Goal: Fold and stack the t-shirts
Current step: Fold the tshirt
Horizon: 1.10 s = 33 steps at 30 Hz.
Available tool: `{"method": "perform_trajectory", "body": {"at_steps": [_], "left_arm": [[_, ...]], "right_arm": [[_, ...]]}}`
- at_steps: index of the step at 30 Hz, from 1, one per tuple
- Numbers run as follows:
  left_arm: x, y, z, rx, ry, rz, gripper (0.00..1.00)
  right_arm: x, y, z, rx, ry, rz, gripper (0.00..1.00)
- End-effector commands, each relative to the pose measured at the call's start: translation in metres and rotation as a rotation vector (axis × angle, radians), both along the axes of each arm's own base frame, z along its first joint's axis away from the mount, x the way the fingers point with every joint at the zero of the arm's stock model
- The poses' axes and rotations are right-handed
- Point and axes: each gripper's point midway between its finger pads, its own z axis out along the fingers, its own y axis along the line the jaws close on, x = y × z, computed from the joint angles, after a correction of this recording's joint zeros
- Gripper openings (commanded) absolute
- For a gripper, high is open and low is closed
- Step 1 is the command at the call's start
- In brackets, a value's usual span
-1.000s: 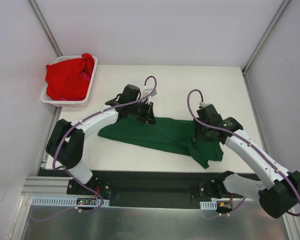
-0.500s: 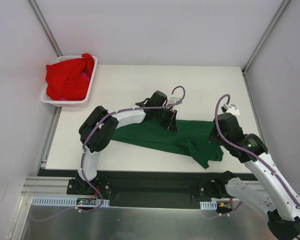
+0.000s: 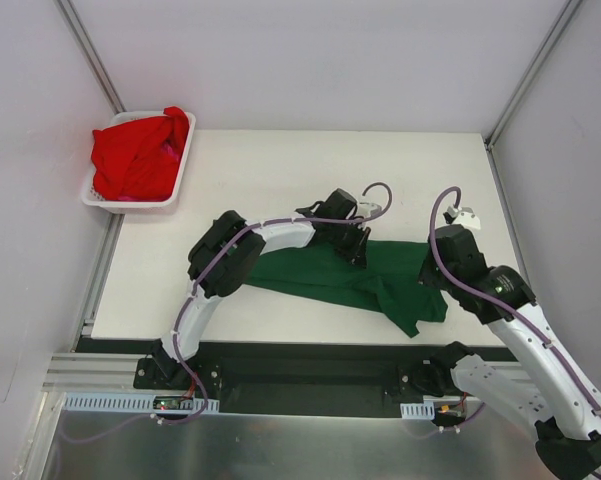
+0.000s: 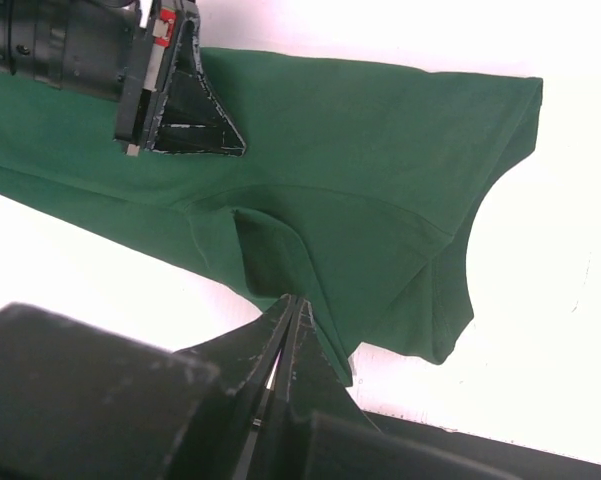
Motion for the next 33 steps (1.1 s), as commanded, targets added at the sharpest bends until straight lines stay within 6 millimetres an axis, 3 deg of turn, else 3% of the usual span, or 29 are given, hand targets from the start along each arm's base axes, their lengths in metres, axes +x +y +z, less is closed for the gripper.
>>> {"method": "perform_trajectory", "body": {"at_steps": [1,5,14,21,22,26,27,29,33], "left_arm": [[0.021,0.004,-0.007,0.091,-0.063,0.041,0.0],[0.038,0.013,-0.017,0.156,-0.066,0.089,0.0],[0.079,0.064,-0.023,0.218,-0.044,0.229,0.0],[0.09,0.084,-0.023,0.222,-0.034,0.263,0.0],[0.089,0.082,-0.017,0.205,-0.032,0.253,0.0],[0.08,0.068,0.012,0.125,-0.044,0.197,0.01],[0.078,0.064,0.021,0.107,-0.059,0.181,0.04],[0.072,0.057,0.048,0.049,-0.087,0.145,0.2],[0.063,0.048,0.091,-0.043,-0.126,0.108,0.29]], "right_arm": [[0.0,-0.003,0.009,0.004,-0.027,-0.016,0.01],[-0.001,-0.004,0.009,0.003,-0.028,-0.018,0.01],[0.0,-0.004,0.002,-0.008,-0.01,-0.016,0.02],[0.001,-0.001,-0.002,-0.011,0.002,-0.008,0.02],[0.002,-0.001,-0.003,-0.012,0.004,-0.003,0.03],[0.0,0.009,-0.015,-0.007,0.052,0.048,0.33],[0.002,0.013,-0.018,0.004,0.057,0.057,0.37],[0.0,0.021,-0.035,0.024,0.105,0.078,0.41],[0.005,0.034,-0.058,0.09,0.124,0.068,0.43]]}}
